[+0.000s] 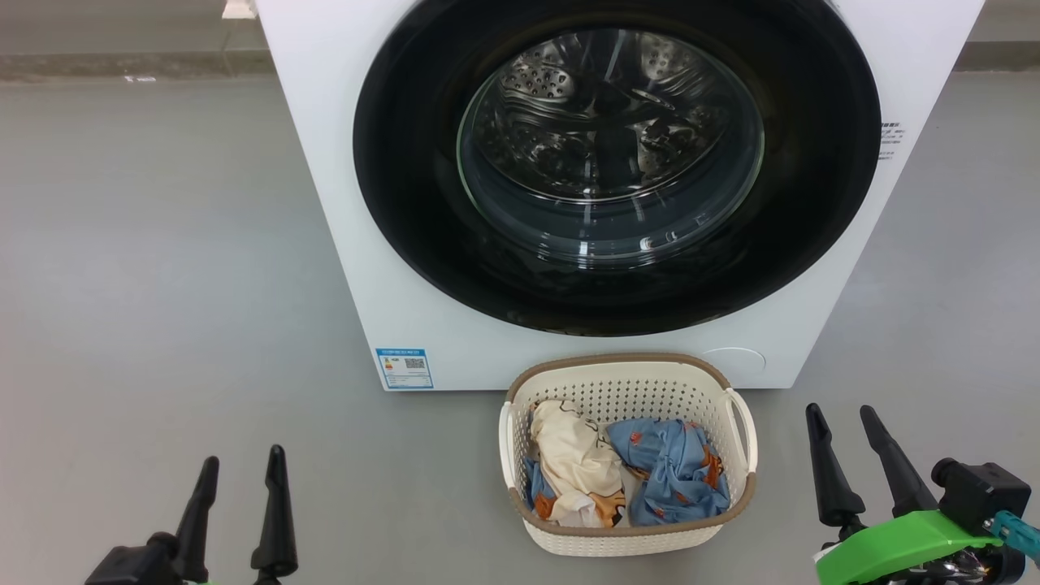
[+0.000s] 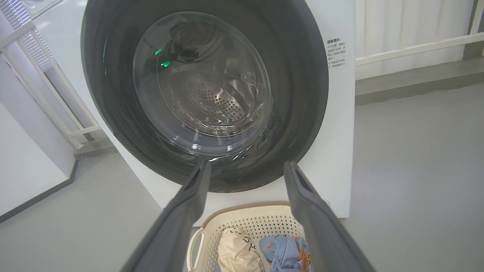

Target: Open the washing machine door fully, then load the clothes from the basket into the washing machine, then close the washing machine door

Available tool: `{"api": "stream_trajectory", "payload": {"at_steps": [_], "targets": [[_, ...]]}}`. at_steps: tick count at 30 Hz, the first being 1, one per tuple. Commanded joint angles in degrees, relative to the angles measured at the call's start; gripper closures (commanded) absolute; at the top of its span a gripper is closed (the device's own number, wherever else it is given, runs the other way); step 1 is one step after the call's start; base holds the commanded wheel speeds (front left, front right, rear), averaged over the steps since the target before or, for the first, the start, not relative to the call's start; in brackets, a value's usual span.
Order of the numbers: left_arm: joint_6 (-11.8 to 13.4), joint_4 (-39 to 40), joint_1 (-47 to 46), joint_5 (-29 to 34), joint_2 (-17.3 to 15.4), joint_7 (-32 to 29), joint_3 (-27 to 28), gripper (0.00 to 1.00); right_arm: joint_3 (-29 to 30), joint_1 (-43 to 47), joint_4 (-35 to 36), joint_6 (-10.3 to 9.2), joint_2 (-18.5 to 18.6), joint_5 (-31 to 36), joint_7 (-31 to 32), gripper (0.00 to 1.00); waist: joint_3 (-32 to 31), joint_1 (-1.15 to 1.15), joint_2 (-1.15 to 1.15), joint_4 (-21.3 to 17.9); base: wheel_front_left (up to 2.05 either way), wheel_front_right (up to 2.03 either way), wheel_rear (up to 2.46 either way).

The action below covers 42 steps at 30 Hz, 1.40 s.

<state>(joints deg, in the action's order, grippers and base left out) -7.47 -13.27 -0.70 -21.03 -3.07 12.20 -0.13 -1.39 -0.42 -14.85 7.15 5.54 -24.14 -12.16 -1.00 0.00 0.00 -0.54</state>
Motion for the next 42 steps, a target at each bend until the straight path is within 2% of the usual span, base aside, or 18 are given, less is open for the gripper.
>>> {"api": "stream_trajectory", "payload": {"at_steps": [1,13,25,33,42], "targets": [[-0.02,1.82,-1.68,1.67,-1.27,0.97,1.05,0.00,-0.94,-1.03,1.70,0.31,1.05,2.13,-1.00,0.00,0.04,0.00,0.00,-0.07,0.00,0.00,0.00],[-0.02,0.87,-1.91,8.24,-1.98,2.80,1.10,0.00,-1.13,-0.69,2.21,0.34,1.27,9.07,-2.84,0.00,-0.10,0.00,0.00,-0.62,0.00,0.00,0.00],[-0.02,-2.15,-2.64,8.46,-1.99,2.80,1.82,0.00,0.03,-0.05,2.51,0.34,0.42,9.21,-2.84,0.00,0.01,0.00,0.00,-0.77,0.00,0.00,0.00],[0.03,-1.26,-2.95,11.30,-1.81,2.80,2.79,0.00,0.92,0.95,2.89,0.34,-0.17,9.21,-2.84,0.00,0.10,0.00,0.00,-0.70,0.03,0.03,-0.05],[0.01,-0.49,-2.83,12.89,-1.30,2.80,3.21,0.00,1.20,0.76,2.94,0.34,-0.24,9.30,-2.84,0.00,0.37,0.00,0.00,-0.78,0.54,0.54,-1.08]]}}
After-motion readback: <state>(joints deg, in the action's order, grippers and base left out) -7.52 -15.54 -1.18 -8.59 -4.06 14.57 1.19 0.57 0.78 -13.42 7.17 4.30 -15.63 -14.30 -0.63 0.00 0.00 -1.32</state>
